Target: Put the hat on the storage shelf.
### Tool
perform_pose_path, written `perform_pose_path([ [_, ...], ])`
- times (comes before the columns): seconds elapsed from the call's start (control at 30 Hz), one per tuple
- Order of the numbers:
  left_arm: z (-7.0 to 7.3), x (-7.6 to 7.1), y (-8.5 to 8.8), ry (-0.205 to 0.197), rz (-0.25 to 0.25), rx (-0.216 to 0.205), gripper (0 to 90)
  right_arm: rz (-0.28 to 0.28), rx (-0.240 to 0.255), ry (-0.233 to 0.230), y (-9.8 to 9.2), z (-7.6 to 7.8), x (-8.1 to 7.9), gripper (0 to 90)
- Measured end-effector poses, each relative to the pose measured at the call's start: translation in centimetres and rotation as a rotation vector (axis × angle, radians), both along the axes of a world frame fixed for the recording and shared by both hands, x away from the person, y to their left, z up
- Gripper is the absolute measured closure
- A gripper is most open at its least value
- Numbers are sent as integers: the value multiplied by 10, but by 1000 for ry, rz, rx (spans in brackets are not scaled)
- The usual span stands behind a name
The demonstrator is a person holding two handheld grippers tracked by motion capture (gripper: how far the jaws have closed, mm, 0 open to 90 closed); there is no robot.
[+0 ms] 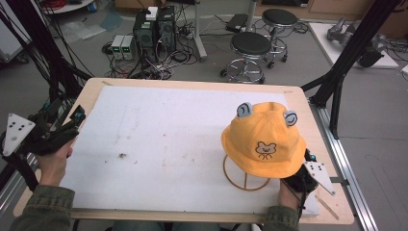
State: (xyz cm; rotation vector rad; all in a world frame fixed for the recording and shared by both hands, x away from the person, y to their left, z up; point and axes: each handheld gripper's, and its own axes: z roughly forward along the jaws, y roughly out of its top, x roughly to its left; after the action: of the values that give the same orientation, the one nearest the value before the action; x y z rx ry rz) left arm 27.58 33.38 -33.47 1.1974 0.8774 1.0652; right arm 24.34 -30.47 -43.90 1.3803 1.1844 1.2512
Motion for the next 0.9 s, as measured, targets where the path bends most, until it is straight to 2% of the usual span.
perform_pose_path([
  [0.2,-25,-8,0,-3,68,-3,286,2,-1,-2,1,0,-1,90],
  [0.4,-48,-13,-1,34,71,-1,285,2,1,-4,0,-1,-1,89],
  [0.9,-70,-20,4,81,86,-15,280,7,-6,4,1,-2,-1,90],
])
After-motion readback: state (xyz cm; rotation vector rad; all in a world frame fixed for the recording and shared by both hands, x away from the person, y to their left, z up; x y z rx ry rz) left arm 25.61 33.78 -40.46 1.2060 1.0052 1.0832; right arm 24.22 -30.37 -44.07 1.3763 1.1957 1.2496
